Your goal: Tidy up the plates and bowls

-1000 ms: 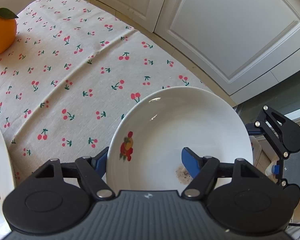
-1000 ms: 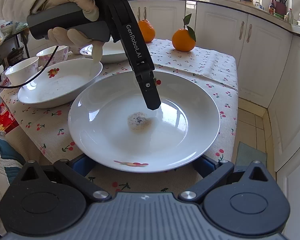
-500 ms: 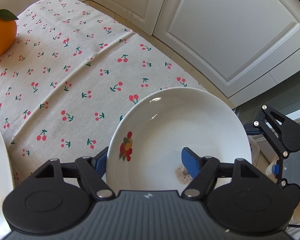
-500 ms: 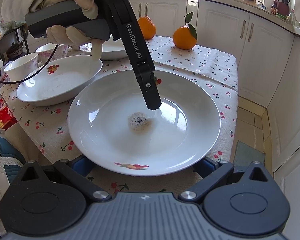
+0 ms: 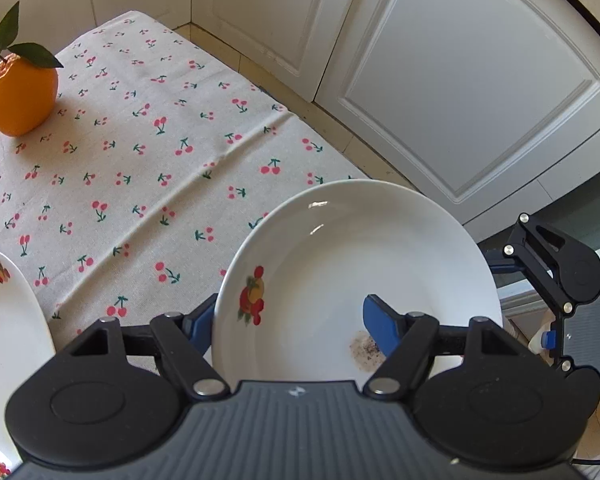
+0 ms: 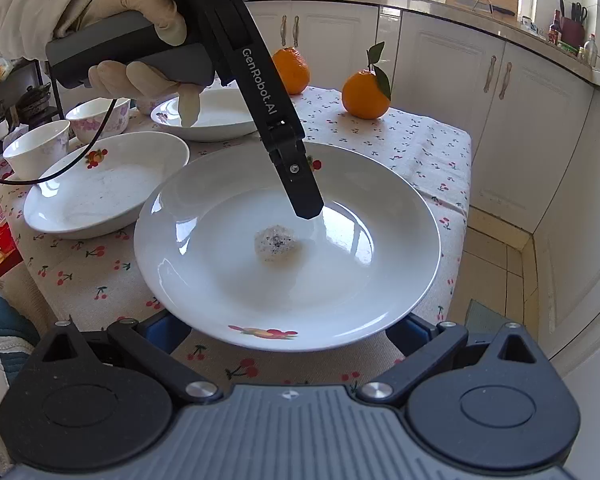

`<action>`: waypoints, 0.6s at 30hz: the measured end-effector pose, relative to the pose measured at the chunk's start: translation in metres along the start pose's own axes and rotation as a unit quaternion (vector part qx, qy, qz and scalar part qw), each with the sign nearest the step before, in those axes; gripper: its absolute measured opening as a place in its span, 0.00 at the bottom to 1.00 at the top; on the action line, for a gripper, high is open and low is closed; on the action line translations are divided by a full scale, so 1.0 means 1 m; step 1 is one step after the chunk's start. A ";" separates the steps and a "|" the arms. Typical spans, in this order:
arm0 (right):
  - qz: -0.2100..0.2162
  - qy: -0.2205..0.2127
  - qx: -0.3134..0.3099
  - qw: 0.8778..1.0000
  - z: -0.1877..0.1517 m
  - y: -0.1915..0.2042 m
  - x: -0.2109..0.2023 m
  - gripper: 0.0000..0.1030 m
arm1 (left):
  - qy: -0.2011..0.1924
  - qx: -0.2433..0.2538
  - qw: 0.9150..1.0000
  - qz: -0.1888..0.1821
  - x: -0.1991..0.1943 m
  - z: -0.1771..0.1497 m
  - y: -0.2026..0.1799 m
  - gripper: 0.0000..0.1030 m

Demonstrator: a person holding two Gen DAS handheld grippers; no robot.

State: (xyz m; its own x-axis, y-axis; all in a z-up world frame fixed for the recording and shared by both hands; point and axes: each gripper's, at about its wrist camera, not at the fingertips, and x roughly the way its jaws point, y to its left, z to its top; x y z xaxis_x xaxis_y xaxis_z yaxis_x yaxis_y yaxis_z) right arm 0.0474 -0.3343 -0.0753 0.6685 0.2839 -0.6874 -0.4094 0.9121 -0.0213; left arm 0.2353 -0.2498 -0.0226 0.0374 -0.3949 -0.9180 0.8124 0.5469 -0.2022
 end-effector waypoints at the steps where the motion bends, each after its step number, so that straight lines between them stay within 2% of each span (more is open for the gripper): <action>1: 0.000 0.000 -0.003 1.000 0.002 -0.003 0.002 1.00 | -0.002 -0.001 1.000 0.001 0.001 0.002 0.002 0.72; 18: 0.011 0.004 -0.004 1.000 0.023 -0.038 0.041 1.00 | -0.014 -0.026 0.999 0.019 0.022 0.028 0.044 0.72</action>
State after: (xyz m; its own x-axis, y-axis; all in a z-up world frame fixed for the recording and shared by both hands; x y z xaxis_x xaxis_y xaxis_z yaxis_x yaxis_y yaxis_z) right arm 0.1045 -0.3500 -0.0857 0.6541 0.3010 -0.6939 -0.4282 0.9036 -0.0118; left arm 0.2880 -0.2556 -0.0423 0.0837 -0.3933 -0.9156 0.7791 0.5987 -0.1860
